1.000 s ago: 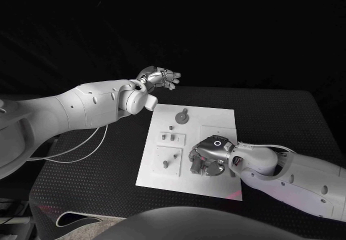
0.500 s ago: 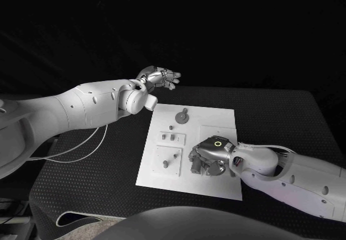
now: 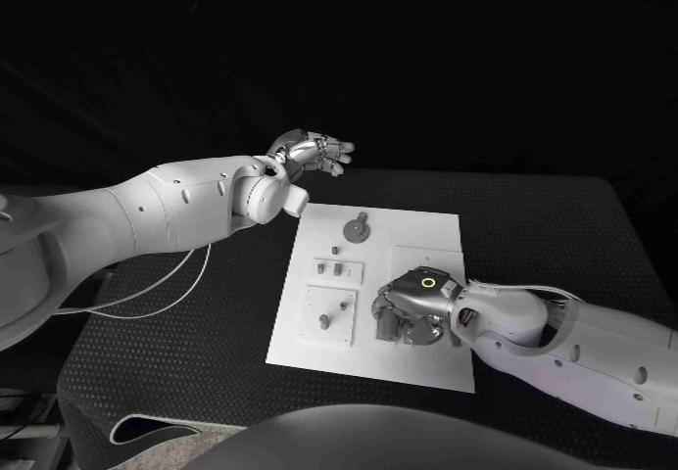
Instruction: Assemble the parts on the task board
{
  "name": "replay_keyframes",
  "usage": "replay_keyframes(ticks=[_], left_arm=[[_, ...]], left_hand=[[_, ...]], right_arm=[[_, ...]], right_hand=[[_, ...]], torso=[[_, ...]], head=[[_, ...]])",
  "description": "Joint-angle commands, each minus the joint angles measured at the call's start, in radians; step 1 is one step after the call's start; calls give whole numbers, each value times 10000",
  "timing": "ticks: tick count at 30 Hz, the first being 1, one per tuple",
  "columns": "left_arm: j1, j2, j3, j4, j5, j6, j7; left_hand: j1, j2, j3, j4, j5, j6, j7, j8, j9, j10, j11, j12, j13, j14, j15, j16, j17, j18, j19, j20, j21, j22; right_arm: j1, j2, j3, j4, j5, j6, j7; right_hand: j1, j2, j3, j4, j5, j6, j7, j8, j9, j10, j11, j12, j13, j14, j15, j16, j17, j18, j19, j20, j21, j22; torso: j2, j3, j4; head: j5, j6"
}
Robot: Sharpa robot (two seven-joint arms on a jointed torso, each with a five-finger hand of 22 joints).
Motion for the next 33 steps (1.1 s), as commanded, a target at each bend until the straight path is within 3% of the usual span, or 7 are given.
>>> replay_keyframes(ticks=[1,10,23,33], left_arm=[[8,16,7,14,41,132,61],[8,13,6,13,41,132,54],[8,9,6,13,41,135,49],[8,0,6,20,41,134,45]], left_hand=[[-42,48,17,56,-8,-67,10,40,-15,-80,-5,69,13,50,37,-50,13,107,10,23,-59,79],[-39,49,17,55,-12,-67,9,41,-15,-84,-4,74,13,50,38,-53,16,107,11,24,-62,82],[-37,50,17,56,-18,-67,6,44,-16,-92,-3,84,13,48,39,-59,24,105,10,26,-69,88],[-34,51,17,55,-20,-64,2,48,-16,-97,-2,92,13,48,40,-63,30,105,10,26,-73,91]], right_arm=[[-9,-22,-8,-22,-218,39,-99],[-9,13,-8,-33,-188,-39,-176],[-10,58,-8,-28,-306,-178,-294],[-10,41,-8,-18,-223,40,-260]], right_hand=[[110,21,100,12,-19,53,27,44,-5,-55,-9,55,-20,-68,22,61,-18,61,-63,11,-1,8],[81,-82,164,26,-20,-247,-92,-107,-99,-107,13,96,-79,-114,42,110,-83,61,-91,35,31,13],[3,-97,86,45,-21,-192,17,-53,-96,-80,10,162,-120,-103,40,170,-131,61,-69,27,76,12],[1,-210,93,11,-20,-534,-191,-199,-196,-212,41,146,-209,-226,70,159,-229,61,-179,52,30,-21]], torso=[[2,-1,4],[3,-15,6],[4,-19,14],[4,-11,4]], head=[[-12,1],[-12,7],[-4,-15],[0,-26]])
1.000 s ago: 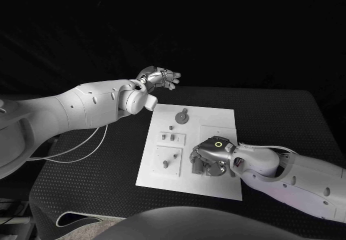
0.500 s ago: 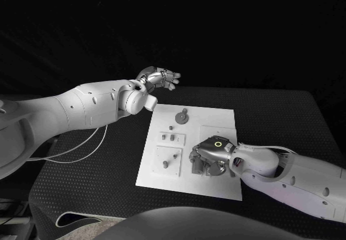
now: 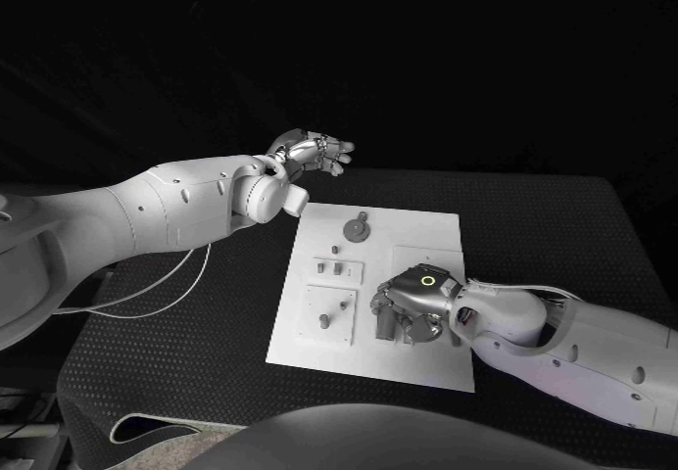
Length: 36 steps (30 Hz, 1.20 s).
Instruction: Assemble the parts on the task board
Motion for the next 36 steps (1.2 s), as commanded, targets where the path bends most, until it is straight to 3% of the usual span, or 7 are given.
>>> replay_keyframes(ticks=[1,19,21,24,26,28,36], left_arm=[[7,3,7,20,41,125,62],[7,5,7,17,41,125,59],[7,3,7,17,41,125,59],[7,4,7,13,41,123,60],[7,3,7,17,41,128,62],[7,1,7,15,41,124,59],[7,-2,7,19,41,127,60]], left_hand=[[-33,51,17,55,-20,-64,2,49,-17,-98,-2,52,14,48,40,-64,13,105,10,27,-34,96],[-23,51,19,51,-22,-60,-1,54,-18,-107,-2,67,14,48,41,-71,25,105,10,27,-43,104],[-22,51,19,51,-22,-60,-1,55,-18,-108,-2,68,14,48,41,-71,26,105,10,27,-44,104],[-18,53,21,49,-21,-59,-2,56,-18,-109,-2,71,14,48,41,-73,28,105,11,27,-45,106],[-17,53,21,49,-21,-59,-2,56,-18,-110,-2,72,14,48,40,-73,29,105,11,27,-45,106],[-15,53,21,48,-21,-59,-3,57,-18,-111,-2,74,14,48,41,-74,30,105,11,27,-46,107],[-9,52,22,45,-21,-56,-5,60,-18,-115,-2,80,14,49,41,-77,35,105,11,28,-50,111]], right_arm=[[-8,-7,-3,10,-92,208,-33],[-8,-29,-3,43,3,61,48],[-8,-29,-3,76,25,11,64],[-8,-29,-3,81,25,-18,51],[-8,-38,-3,78,26,-31,52],[-8,-44,-3,90,54,-33,55],[-8,-97,-3,133,58,-264,17]], right_hand=[[25,-118,-21,-3,-20,-78,-38,-46,-21,-95,-10,28,-16,-81,-10,26,-17,61,-79,16,-13,-12],[114,-136,62,34,-20,-187,-97,-54,-71,-183,31,71,-74,-177,31,68,-86,61,-156,61,-19,-23],[120,-145,62,39,-20,-262,-140,-81,-94,-192,37,85,-87,-186,37,82,-101,61,-162,67,-13,-25],[153,-172,72,50,-20,-488,-343,-170,-150,-206,47,106,-119,-200,46,108,-134,61,-168,76,-3,-32],[157,-182,72,51,-20,-526,-351,-182,-158,-211,49,108,-126,-204,48,112,-141,61,-170,77,-2,-33],[182,-212,91,64,-19,-757,-490,-274,-206,-229,57,117,-152,-223,55,121,-169,61,-183,85,-3,-42],[200,-232,101,85,-21,-929,-583,-312,-231,-244,64,137,-185,-237,62,144,-204,61,-194,90,1,-53]], torso=[[1,6,-3],[2,10,0],[1,8,0],[-1,7,2],[-2,6,4],[-1,4,3],[0,7,0]], head=[[4,-11],[9,-25],[9,-28],[11,-28],[9,-28],[11,-28],[23,-28]])
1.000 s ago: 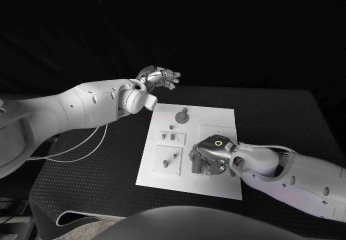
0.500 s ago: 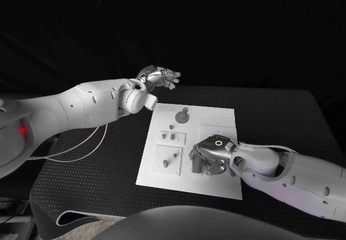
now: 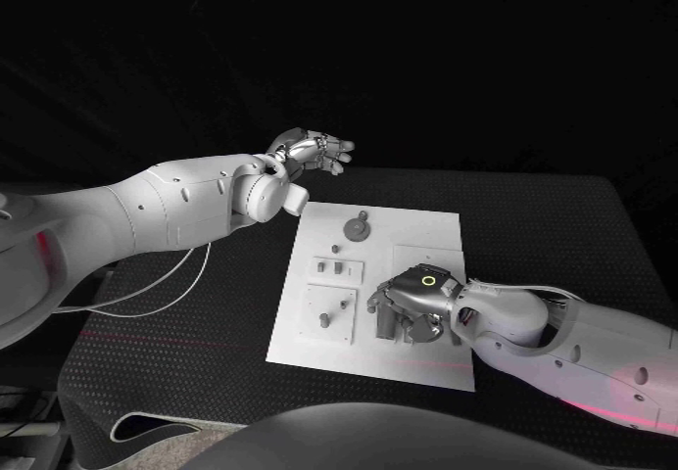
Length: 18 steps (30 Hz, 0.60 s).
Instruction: Assemble the parts on the task board
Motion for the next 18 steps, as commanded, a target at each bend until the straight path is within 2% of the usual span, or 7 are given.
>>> replay_keyframes(ticks=[1,5,10,14,18], left_arm=[[7,5,7,20,41,122,70],[7,3,7,14,41,119,70],[7,-7,7,16,41,118,66],[7,-1,7,20,41,126,66],[7,-7,7,18,41,125,63]], left_hand=[[-8,52,22,45,-21,-55,-6,60,-11,-54,-12,42,13,49,41,-39,17,105,11,27,-50,106],[-6,51,22,43,-22,-55,-7,61,-11,-55,-12,44,14,49,41,-41,19,105,11,28,-51,107],[-2,53,23,41,-22,-54,-8,63,-11,-58,-12,48,14,49,41,-42,22,105,12,28,-54,109],[2,53,24,39,-21,-53,-9,64,-12,-60,-12,51,13,49,41,-44,25,105,12,28,-55,111],[6,54,25,38,-21,-53,-10,65,-12,-62,-11,55,13,49,41,-45,27,104,12,28,-57,113]], right_arm=[[-6,-29,-2,21,-6,-236,-7],[-5,-93,-2,47,-38,-353,-95],[1,-255,-2,154,-66,-782,-166],[2,-300,-2,174,-71,-888,-186],[2,-317,-2,181,-71,-931,-190]], right_hand=[[29,-61,46,29,-21,-45,-5,-49,-10,-65,30,61,-11,-82,-19,65,-17,61,-88,-14,2,-17],[21,-76,39,32,-21,-77,15,-52,-13,-61,31,71,-17,-80,-18,75,-24,61,-85,-14,9,-17],[-4,-103,18,30,-22,-129,85,-48,-16,-38,28,101,-30,-67,-20,102,-39,61,-68,-19,28,-19],[-11,-105,13,23,-21,-130,110,-33,-12,-20,25,121,-34,-55,-23,118,-46,61,-55,-23,38,-22],[-24,-107,11,24,-21,-132,131,-20,-9,-3,20,137,-39,-44,-27,130,-53,61,-40,-26,47,-25]], torso=[[-1,3,-1],[-5,6,-2],[-3,9,-13],[-1,14,-21],[-3,15,-2]], head=[[8,-2],[5,-2],[15,-2],[6,-2],[10,-2]])
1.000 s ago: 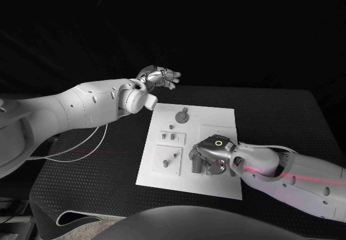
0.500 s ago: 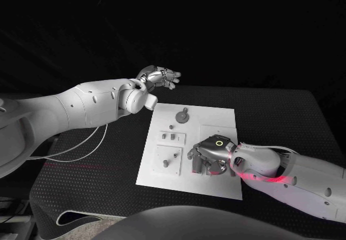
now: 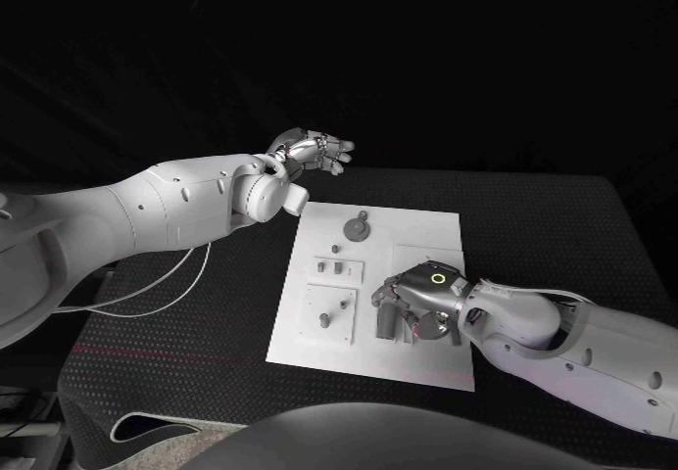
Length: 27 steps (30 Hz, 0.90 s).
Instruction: Assemble the parts on the task board
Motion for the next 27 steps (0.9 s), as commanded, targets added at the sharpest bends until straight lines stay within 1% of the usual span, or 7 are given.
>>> replay_keyframes(ticks=[1,6,18,23,27], left_arm=[[7,5,7,18,41,124,65],[7,14,7,18,41,126,64],[7,40,7,25,41,131,64],[7,32,7,23,41,120,62],[8,9,7,41,41,117,59]], left_hand=[[6,54,25,38,-21,-54,-10,65,-13,-63,-10,55,13,49,41,-46,16,104,12,28,-57,115],[8,53,24,36,-22,-54,-11,66,-13,-67,-10,59,13,49,42,-48,19,103,13,29,-59,118],[11,57,24,36,-22,-54,-12,68,-14,-73,-9,69,13,49,43,-53,26,102,14,30,-64,123],[11,59,24,36,-22,-54,-11,69,-15,-75,-9,73,13,49,43,-55,29,102,15,30,-66,124],[11,58,23,37,-23,-55,-11,70,-15,-76,-9,76,13,49,43,-57,32,102,15,31,-68,126]], right_arm=[[-4,-5,0,21,-63,-291,-59],[-4,81,0,4,-42,-274,-29],[-10,434,0,-267,27,-165,70],[-12,458,0,-263,36,-70,104],[-11,394,0,-271,40,-19,87]], right_hand=[[-25,-105,12,24,-21,-38,45,-17,-9,-1,20,58,-15,-43,-27,54,-19,61,-38,-26,48,-15],[-38,-95,20,34,-21,-29,68,3,-4,19,14,75,-22,-31,-31,66,-29,61,-22,-30,56,-20],[-140,-63,-31,74,-21,-8,133,63,11,43,0,104,-51,-12,-43,95,-63,61,9,-41,79,-34],[-189,-52,-88,75,-21,2,166,91,18,48,-5,116,-64,-6,-49,109,-77,61,18,-49,91,-37],[-168,-20,-81,65,-20,66,197,144,34,48,-12,122,-78,-8,-55,115,-92,61,16,-60,89,-47]], torso=[[3,10,12],[3,-2,14],[6,-10,20],[5,-16,28],[0,-18,15]], head=[[-4,-2],[-8,-2],[-23,-2],[-24,-2],[-13,-2]])
